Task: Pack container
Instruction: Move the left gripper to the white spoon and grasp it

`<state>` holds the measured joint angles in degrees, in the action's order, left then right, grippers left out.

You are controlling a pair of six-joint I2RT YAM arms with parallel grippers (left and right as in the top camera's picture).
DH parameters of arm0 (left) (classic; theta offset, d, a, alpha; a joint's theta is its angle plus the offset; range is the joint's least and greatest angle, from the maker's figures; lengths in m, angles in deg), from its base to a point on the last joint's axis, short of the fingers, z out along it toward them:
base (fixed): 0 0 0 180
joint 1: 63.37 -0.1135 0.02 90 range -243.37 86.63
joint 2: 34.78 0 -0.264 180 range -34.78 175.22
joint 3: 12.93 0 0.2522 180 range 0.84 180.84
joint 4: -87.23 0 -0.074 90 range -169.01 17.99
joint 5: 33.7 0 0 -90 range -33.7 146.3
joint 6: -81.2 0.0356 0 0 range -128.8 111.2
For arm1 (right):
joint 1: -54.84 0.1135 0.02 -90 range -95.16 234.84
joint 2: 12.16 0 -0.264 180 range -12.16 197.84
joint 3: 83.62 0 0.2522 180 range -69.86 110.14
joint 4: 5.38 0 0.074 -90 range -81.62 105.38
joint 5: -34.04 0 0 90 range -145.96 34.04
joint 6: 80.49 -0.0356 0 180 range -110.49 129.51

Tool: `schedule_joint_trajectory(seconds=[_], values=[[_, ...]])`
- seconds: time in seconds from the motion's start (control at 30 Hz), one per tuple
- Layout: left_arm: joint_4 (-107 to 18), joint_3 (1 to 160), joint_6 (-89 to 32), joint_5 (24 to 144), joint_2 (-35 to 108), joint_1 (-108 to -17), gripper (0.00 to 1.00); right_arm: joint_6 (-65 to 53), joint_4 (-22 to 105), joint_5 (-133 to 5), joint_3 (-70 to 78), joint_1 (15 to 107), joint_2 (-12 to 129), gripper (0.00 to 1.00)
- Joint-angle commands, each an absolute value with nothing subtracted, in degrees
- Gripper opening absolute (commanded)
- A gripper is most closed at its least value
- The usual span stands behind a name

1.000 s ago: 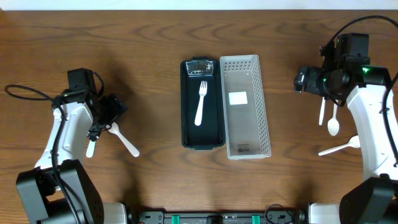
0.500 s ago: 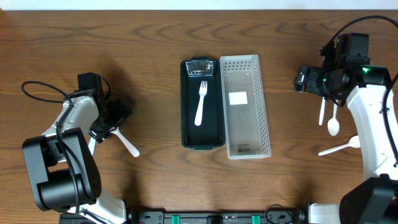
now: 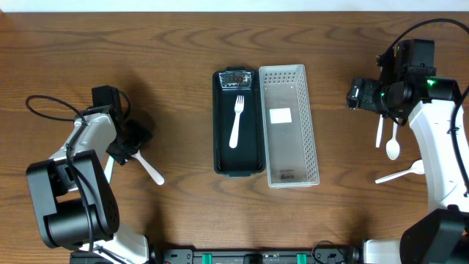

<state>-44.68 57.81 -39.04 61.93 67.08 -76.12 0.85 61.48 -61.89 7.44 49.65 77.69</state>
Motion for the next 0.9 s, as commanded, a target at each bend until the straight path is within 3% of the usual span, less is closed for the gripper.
schedule_joint_trajectory(seconds=[0.0, 0.23, 0.73, 0.87], values=[[-44.37, 57.35, -39.28, 61.87, 68.48, -76.21, 0.63, 1.42, 61.61, -61.76, 7.72, 49.65, 77.95, 0.92], [-43.87, 57.35, -39.37, 59.62, 68.48, -76.21, 0.55, 1.42, 61.81, -61.78, 7.72, 49.65, 77.95, 0.92], [-42.41, 57.35, -39.54, 55.22, 68.48, -76.21, 0.55, 1.37, 61.85, -61.8, 7.72, 49.65, 77.95, 0.91], [-43.26, 57.37, -39.52, 55.24, 68.48, -76.21, 0.39, 1.37, 61.85, -61.8, 7.72, 49.65, 77.95, 0.91]])
